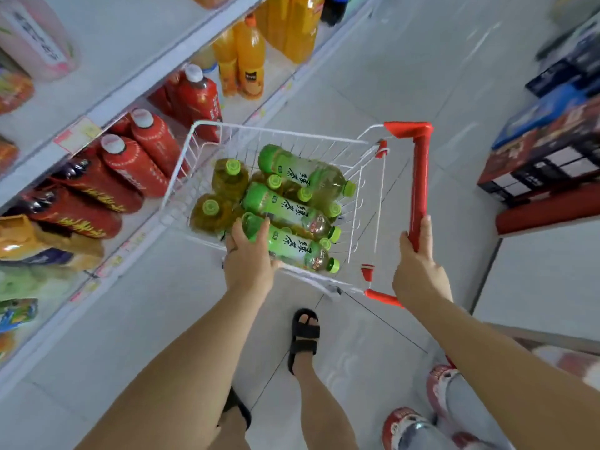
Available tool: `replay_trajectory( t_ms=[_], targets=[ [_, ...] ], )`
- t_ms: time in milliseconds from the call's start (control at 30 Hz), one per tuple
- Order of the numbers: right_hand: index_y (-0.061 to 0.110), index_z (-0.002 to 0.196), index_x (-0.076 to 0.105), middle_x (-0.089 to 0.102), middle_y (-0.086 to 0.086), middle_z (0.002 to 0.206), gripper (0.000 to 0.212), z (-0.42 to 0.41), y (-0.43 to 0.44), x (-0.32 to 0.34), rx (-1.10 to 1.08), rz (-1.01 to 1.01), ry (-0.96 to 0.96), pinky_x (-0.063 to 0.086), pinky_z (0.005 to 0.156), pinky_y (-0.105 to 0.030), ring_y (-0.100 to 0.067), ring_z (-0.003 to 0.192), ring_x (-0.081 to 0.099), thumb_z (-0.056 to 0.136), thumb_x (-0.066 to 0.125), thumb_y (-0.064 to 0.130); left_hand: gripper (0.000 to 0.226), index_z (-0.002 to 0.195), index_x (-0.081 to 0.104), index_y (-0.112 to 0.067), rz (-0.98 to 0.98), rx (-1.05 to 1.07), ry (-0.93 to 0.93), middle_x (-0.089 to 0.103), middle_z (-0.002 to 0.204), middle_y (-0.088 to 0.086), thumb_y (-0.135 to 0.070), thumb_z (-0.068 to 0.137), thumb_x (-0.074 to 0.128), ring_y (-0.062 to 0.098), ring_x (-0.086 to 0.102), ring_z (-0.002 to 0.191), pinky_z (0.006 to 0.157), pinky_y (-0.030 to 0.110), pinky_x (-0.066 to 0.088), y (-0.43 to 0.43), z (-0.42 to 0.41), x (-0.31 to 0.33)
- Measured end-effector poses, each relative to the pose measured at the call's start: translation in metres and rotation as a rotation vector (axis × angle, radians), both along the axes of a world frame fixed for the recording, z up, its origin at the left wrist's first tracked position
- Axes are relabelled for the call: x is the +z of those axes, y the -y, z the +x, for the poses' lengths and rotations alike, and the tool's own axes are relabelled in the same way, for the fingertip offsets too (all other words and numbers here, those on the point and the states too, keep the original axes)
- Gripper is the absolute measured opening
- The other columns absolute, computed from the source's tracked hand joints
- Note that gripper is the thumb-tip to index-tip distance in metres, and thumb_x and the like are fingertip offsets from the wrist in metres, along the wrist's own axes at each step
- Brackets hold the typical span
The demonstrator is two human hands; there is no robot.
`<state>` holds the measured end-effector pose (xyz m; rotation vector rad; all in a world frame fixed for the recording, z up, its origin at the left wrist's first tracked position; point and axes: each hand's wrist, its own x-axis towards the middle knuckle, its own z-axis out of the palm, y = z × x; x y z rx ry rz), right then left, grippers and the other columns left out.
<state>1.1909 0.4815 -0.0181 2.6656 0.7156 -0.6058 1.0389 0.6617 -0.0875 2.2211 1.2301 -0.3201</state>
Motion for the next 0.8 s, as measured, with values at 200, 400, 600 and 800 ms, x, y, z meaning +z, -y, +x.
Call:
replay_trajectory(
  t_ms=[200,400,600,800],
  targets=[
    [0.011,0.113,0.064,0.035,-0.026,0.135,0.027,-0.042,0.000,0.010,0.231,-0.455,-0.105,0.020,0.107,-0.066,-0.057,0.133,0.007,0.090,0.050,0.008,0.060,0.144,0.032,-0.026,0.077,-0.180,0.143,0.023,0.149,0.015,-0.023,0.091,0.060,0.034,0.033,0.131,0.099,0.045,0.040,-0.014,0.006,0.017],
    [0.003,0.129,0.047,0.047,-0.013,0.131,0.036,-0.046,-0.023,0.030,-0.113,0.043,-0.210,0.037,0.093,-0.027,-0.033,0.121,0.042,0.095,0.043,0.013,0.036,0.131,0.052,-0.026,-0.233,-0.497,0.409,0.054,0.134,-0.002,-0.023,0.095,0.052,0.016,0.052,0.119,0.101,0.035,0.041,0.017,0.003,0.055],
    [0.014,0.128,0.053,0.068,-0.008,0.102,0.037,-0.023,-0.043,0.035,-0.207,0.475,-0.405,0.050,0.080,-0.029,-0.021,0.092,0.064,0.093,0.043,0.007,0.057,0.143,0.021,-0.044,-0.322,-0.538,0.286,0.054,0.127,0.000,-0.044,0.094,0.050,0.021,0.058,0.107,0.088,0.035,0.048,0.011,0.015,0.055],
    [0.035,0.128,0.054,0.052,0.007,0.135,0.047,0.072,-0.003,0.025,0.164,0.260,-0.035,0.021,0.107,-0.042,-0.029,0.127,0.034,0.083,0.066,0.037,0.078,0.135,0.022,-0.041,-0.007,-0.512,0.121,0.040,0.137,-0.001,-0.079,0.072,0.047,0.026,0.045,0.124,0.103,0.060,0.033,-0.001,0.043,0.051]
  ],
)
